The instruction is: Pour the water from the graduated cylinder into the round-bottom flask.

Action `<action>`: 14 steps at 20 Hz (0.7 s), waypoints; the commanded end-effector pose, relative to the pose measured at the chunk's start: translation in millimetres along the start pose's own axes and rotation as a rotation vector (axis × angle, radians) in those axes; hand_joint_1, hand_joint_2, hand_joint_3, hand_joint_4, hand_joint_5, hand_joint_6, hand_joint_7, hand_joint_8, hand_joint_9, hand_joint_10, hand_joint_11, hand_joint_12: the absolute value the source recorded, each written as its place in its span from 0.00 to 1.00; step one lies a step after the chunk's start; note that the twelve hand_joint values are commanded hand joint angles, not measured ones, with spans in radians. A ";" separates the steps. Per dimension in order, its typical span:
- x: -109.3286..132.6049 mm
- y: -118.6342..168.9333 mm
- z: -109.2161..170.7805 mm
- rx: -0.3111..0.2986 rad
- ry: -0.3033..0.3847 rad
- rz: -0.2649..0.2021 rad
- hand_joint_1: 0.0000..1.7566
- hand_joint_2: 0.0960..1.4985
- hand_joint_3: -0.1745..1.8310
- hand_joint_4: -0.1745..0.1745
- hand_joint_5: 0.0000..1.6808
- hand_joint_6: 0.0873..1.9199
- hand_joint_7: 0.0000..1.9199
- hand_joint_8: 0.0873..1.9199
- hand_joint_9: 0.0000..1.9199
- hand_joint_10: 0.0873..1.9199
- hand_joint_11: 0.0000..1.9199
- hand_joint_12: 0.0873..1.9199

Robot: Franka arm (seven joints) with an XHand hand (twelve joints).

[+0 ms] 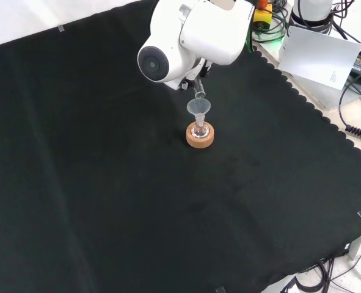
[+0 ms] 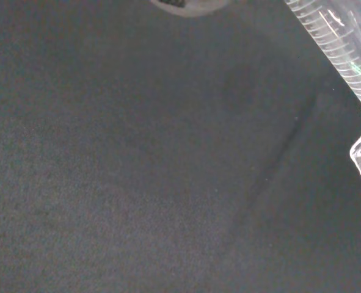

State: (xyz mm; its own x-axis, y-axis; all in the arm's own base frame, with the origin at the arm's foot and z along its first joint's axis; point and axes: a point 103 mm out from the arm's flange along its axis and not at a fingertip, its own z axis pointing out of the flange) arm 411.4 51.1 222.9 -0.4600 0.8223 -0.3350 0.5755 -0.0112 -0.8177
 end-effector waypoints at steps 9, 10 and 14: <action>1.6 0.4 1.5 -0.013 0.006 -0.007 0.71 0.74 0.09 0.00 0.56 0.53 0.51 0.52 0.76 0.00 0.64 0.39; 2.1 0.4 1.8 -0.017 0.009 -0.007 0.71 0.74 0.09 0.00 0.56 0.53 0.51 0.52 0.76 0.00 0.64 0.39; 6.6 0.9 1.4 -0.036 0.020 -0.015 0.71 0.74 0.09 0.00 0.56 0.53 0.51 0.52 0.76 0.00 0.64 0.39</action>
State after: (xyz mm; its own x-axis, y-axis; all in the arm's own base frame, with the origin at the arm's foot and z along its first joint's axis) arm 409.4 52.6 220.7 -0.4568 0.8294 -0.3217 0.5871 0.0094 -0.8094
